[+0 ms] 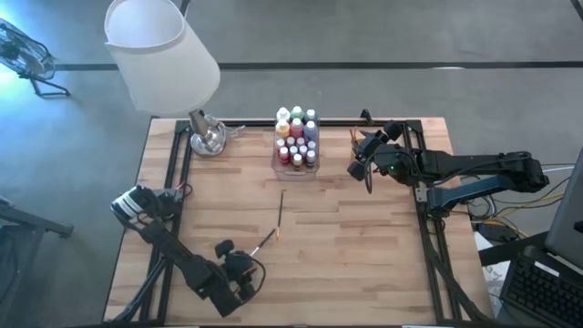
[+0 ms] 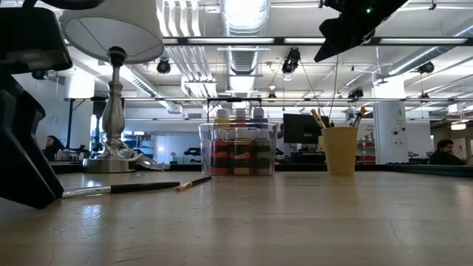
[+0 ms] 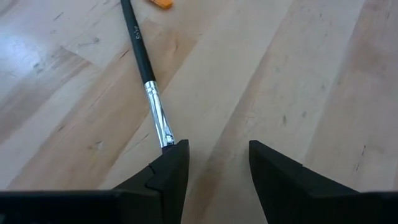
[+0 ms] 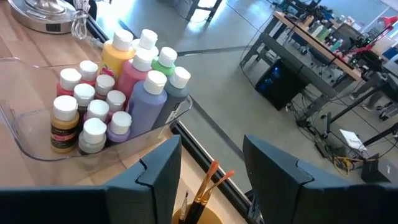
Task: Pick & Place Paint Supplies
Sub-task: Put the silver paint brush into the cup
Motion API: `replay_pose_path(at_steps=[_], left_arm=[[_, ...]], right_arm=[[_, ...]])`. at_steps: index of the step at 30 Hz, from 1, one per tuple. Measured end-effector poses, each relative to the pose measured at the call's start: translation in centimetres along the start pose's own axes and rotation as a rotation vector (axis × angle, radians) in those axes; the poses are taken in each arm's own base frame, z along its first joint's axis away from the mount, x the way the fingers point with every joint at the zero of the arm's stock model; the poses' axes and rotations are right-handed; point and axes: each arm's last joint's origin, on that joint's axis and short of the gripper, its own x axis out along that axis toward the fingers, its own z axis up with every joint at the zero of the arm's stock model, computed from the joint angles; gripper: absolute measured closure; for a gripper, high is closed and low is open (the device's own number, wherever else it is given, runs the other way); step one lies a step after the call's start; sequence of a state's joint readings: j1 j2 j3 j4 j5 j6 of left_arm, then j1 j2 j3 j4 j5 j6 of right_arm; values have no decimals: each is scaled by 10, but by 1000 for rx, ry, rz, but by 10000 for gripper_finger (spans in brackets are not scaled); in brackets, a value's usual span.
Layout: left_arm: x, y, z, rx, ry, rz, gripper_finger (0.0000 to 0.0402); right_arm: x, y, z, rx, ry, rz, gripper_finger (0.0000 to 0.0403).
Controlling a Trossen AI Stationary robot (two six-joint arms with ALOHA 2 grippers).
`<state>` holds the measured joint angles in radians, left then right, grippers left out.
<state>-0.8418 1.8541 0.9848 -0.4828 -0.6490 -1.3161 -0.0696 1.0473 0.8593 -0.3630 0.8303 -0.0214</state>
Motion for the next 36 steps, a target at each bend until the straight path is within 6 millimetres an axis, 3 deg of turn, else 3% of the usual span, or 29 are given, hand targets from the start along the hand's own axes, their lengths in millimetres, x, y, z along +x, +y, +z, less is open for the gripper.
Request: replay_pose_path(at_steps=[6, 17, 36], left_arm=[[-9, 4, -2, 120, 29, 3, 232], [-20, 4, 0, 158, 25, -27, 232], [-8, 23, 2, -22, 0, 69, 232]], right_arm=[[0, 0, 0, -3, 0, 0, 234], [0, 0, -1, -10, 3, 0, 234], [0, 0, -1, -11, 4, 0, 234]])
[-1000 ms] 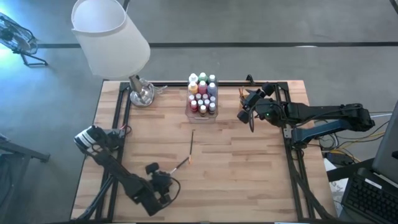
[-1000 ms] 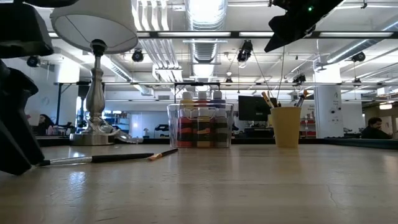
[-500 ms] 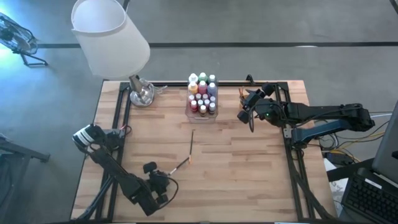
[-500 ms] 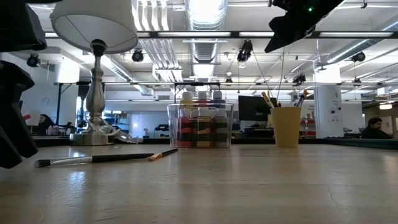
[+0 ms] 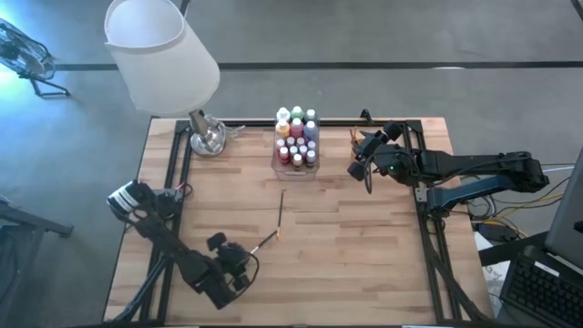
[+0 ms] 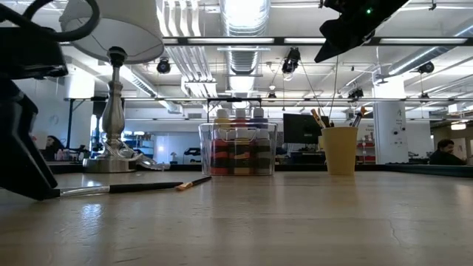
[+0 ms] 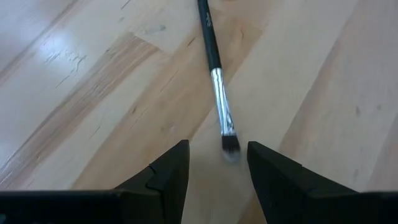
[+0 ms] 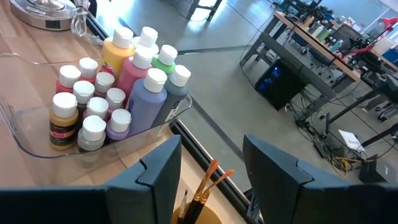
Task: Pick & Place Paint Supplies
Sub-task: Put the silver paint brush into the cup
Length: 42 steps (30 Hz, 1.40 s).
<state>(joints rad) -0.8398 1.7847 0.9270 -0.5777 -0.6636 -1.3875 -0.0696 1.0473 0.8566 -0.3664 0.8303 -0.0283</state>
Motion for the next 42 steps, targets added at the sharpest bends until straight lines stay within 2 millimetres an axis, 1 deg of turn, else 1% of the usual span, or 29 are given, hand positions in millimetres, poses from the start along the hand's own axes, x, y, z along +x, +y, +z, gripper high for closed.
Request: replay_pose_path(at_steps=[8, 11, 17, 24, 27, 31, 32, 37, 42], left_arm=[[6, -3, 9, 2, 12, -26, 232], [7, -3, 10, -10, 27, -29, 241], [9, 0, 8, -44, 45, -30, 275], [10, 2, 6, -40, 63, -25, 313], [10, 3, 5, -39, 73, -25, 339], [11, 3, 4, -39, 90, -26, 386], [11, 3, 4, -42, 94, -26, 391], [7, 5, 7, -79, 98, -35, 397], [-8, 13, 17, -102, 128, -52, 399]], right_arm=[[0, 0, 0, 0, 0, 0, 234], [0, 0, 0, 0, 1, 0, 233], [0, 0, 0, -2, 3, 0, 240], [0, 0, 0, -3, 3, 0, 252], [0, 0, 0, -4, 3, 0, 257], [0, 0, 0, -4, 3, 0, 264], [0, 0, 0, -4, 3, 0, 265], [0, 0, 0, -33, 3, 1, 261], [0, 2, 0, -98, -3, 63, 247]])
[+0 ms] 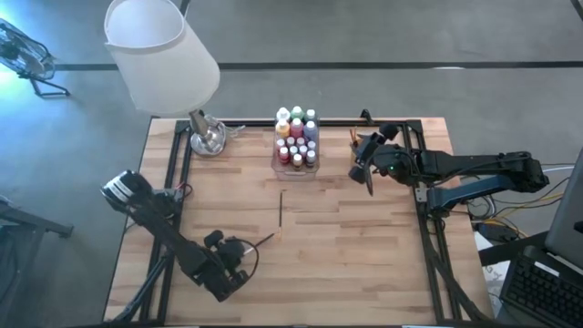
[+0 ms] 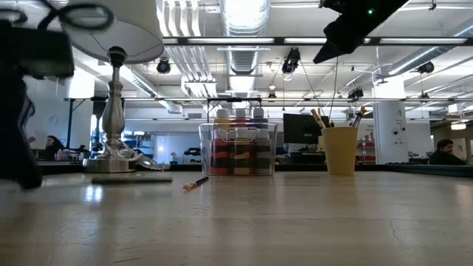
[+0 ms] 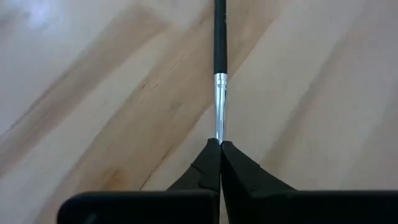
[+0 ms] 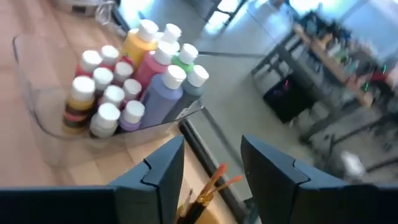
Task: Pick & Place Paint Supplies
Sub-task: Put the silver paint brush into the cup
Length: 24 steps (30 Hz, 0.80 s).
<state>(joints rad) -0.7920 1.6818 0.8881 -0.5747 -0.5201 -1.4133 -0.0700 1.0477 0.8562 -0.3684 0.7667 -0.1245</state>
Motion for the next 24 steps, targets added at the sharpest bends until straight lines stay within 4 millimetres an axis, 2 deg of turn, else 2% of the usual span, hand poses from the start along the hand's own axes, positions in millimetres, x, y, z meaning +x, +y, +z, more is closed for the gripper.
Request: replay_pose_path(at_steps=[3, 6, 10, 16, 20, 24], left_arm=[[-18, 2, 13, -44, -64, -54, 400], [-31, 5, 23, -56, -129, -90, 400], [-44, 12, 37, -81, -238, -150, 401], [-41, 23, 66, -128, -391, -281, 401], [-26, 32, 91, -142, -486, -474, 401], [-14, 50, 115, -186, -587, -664, 401]], right_arm=[[-1, 1, 1, -127, -9, 12, 240], [-3, 4, 1, -154, -21, 29, 235], [-14, 19, 3, -271, -76, 139, 231], [-40, 60, 7, -467, -197, 205, 240], [-56, 95, 3, -660, -216, 39, 250], [-67, 129, -8, -838, -187, -178, 255]])
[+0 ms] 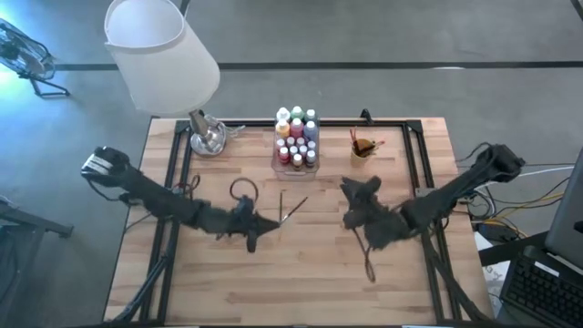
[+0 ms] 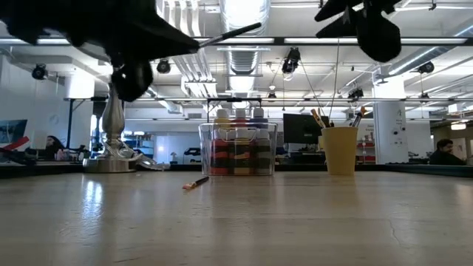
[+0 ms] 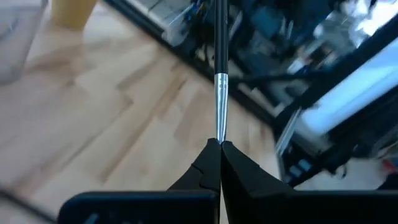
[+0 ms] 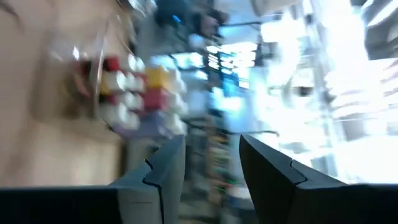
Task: Pick & Place Paint Supplies
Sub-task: Put the silver paint brush into the cup
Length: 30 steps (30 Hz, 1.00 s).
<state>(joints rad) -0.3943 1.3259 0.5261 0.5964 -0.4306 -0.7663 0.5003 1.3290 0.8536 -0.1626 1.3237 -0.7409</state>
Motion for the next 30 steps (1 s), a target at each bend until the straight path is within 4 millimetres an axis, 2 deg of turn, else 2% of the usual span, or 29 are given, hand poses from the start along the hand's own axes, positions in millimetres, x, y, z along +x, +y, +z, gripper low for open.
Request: replay_pose_path(at_steps=[6, 9, 14, 22, 30], left_arm=[[13, 27, 22, -48, -77, -53, 401], [23, 25, 31, -51, -76, -80, 401], [47, 14, 41, -9, -38, -122, 401], [86, 4, 54, 21, 18, -179, 401], [96, 10, 64, 17, 39, -177, 401]], right_arm=[[-7, 42, 19, -275, 80, -108, 245], [-3, 60, 25, -377, 106, -119, 241], [4, 73, 40, -413, 128, -125, 245], [6, 67, 67, -399, 131, -131, 261], [2, 55, 78, -342, 119, -137, 255]])
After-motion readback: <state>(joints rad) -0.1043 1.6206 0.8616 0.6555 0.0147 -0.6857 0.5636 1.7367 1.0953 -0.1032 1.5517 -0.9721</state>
